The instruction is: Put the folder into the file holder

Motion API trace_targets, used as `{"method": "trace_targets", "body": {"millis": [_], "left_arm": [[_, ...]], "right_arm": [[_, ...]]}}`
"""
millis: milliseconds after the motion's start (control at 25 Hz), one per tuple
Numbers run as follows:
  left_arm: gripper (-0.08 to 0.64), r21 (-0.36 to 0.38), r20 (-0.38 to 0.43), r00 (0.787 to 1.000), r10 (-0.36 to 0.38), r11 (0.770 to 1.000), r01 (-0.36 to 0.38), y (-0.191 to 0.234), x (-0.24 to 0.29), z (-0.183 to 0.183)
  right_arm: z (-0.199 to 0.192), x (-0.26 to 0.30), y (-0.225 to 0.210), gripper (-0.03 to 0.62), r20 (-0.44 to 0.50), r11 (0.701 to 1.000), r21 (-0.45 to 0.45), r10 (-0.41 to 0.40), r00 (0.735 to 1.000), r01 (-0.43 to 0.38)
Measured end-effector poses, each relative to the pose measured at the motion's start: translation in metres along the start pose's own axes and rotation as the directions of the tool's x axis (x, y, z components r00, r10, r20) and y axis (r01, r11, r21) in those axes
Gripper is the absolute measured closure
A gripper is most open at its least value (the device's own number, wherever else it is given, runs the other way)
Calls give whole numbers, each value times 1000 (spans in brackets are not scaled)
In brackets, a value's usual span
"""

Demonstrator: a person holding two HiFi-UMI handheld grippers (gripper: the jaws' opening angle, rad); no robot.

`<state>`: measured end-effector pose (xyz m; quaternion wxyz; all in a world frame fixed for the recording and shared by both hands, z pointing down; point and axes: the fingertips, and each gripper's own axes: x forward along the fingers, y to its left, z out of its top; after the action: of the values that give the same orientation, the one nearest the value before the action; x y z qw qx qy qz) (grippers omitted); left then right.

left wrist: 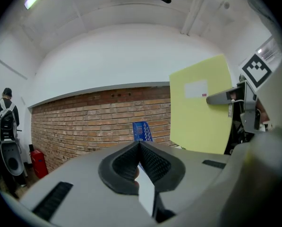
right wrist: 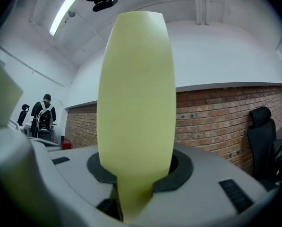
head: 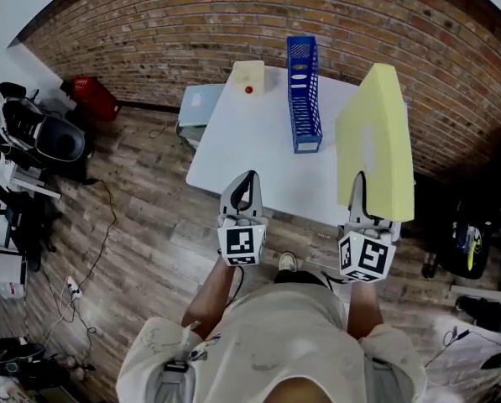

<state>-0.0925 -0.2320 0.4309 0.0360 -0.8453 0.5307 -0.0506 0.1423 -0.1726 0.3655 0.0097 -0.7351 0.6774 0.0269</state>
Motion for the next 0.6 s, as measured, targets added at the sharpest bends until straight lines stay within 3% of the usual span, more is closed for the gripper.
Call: {"method": "trace_targets", "body": {"millis": [320, 600], "left_arm": [[552, -3, 16, 998, 54, 999, -54, 10, 37, 4], [552, 4, 19, 996, 88, 996, -88, 13, 40, 4]], "right_arm": [[68, 43, -5, 434, 207, 998, -3, 59, 977, -59], [93, 63, 13, 434, 294, 992, 17, 117, 949, -128]]}}
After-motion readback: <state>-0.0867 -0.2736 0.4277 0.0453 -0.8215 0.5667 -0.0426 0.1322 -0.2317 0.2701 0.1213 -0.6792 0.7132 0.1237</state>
